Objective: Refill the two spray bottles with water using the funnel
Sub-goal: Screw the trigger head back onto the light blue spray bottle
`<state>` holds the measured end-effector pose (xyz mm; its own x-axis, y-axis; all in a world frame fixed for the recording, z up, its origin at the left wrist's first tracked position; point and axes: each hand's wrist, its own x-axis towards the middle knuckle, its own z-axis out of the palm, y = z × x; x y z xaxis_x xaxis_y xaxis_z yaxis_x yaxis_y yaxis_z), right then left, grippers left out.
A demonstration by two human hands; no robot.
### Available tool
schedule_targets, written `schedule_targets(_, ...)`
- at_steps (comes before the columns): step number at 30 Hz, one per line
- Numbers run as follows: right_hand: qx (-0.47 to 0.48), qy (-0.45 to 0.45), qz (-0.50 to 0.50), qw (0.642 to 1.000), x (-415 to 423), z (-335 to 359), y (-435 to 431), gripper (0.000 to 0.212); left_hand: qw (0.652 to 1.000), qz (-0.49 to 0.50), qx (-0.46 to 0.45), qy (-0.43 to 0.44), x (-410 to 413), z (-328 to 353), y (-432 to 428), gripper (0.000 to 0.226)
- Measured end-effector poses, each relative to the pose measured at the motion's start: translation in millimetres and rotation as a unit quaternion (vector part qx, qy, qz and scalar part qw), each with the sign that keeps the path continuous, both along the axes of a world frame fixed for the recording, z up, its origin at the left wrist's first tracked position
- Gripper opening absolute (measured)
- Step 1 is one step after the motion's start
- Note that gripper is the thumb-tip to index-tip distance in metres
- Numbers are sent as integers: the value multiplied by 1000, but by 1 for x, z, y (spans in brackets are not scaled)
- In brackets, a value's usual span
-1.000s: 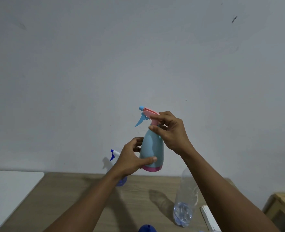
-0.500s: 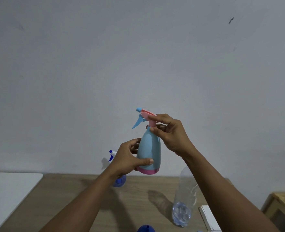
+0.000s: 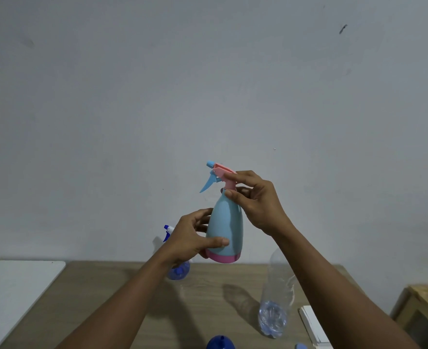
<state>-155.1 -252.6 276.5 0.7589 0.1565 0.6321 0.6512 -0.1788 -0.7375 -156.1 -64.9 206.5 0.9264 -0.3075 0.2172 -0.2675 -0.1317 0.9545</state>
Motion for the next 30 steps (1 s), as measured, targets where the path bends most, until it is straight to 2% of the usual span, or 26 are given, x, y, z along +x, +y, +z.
schedule_targets(5,4,8,20,1000,-4,4,-3,39,996,-68,-19,48,-1,3,7,71)
schedule_targets(8,4,19,29,999,-8,5,-5,39,995,-88,-16,54,-2,2,8,65)
schedule_targets(14,15,55,77,995,-15,8,-6,41,992,-86,-52,71,-3,1,9,73)
schedule_targets(26,-2,29,7,1000,-21,2,-1,38,995,-48,-59,59,-4,-2,10,77)
schedule_targets(28,24,44,9,999,-22,-1,0,36,994,-60,-64,69,-5,-3,9,75)
schedule_targets(30,96,85,23,991,-25,-5,5,45,991,-78,-72,85,-8,-6,8,73)
